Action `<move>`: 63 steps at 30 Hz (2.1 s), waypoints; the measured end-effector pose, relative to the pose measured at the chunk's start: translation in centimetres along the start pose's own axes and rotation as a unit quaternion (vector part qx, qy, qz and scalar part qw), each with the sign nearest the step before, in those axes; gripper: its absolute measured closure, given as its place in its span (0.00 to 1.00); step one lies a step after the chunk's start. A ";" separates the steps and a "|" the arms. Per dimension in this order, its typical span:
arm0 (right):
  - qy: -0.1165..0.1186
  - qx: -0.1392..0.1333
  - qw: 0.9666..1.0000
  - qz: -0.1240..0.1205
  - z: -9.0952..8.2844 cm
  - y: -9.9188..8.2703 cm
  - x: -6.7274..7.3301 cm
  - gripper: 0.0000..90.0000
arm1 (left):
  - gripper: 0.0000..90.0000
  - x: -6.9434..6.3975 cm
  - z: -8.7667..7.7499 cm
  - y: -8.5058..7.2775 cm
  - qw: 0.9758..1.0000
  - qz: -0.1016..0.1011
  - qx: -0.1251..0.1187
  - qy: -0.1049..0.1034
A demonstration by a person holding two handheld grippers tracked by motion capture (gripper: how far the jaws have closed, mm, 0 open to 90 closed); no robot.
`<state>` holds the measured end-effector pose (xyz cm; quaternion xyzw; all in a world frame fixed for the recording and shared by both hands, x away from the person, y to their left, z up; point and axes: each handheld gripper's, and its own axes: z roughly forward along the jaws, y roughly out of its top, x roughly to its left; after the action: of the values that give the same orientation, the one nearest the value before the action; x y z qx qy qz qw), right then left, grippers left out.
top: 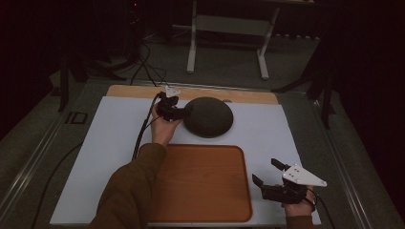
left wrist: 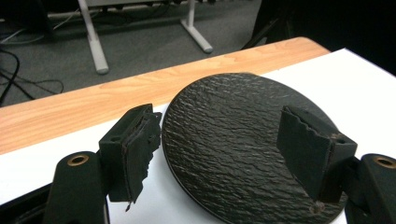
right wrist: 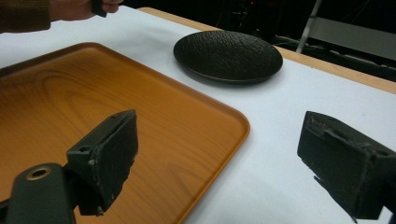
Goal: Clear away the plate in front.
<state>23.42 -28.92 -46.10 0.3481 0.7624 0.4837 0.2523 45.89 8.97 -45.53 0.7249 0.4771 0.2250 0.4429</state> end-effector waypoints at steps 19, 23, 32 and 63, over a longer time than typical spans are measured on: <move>-0.001 -0.009 1.000 0.010 -0.4 -0.1 -0.5 0.13 | 0.42 0.1 4.3 -1.0 0.998 -0.020 0.060 0.017; -0.002 -0.012 1.000 0.012 -0.5 -0.1 -0.6 0.13 | 0.44 0.4 5.1 -1.6 0.996 -0.023 0.078 0.030; -0.005 -0.014 1.000 0.016 -0.6 -0.2 -0.9 0.13 | 0.45 0.7 6.5 -2.5 0.993 -0.054 0.100 0.042; -0.007 -0.011 1.000 0.018 -0.7 -0.2 -1.1 0.13 | 0.78 3.2 7.9 -3.9 0.959 -0.255 0.115 -0.048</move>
<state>23.56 -30.23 -45.99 0.3625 0.7485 0.4944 0.2527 51.35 9.04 -53.19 0.6350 0.6471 0.0133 0.4217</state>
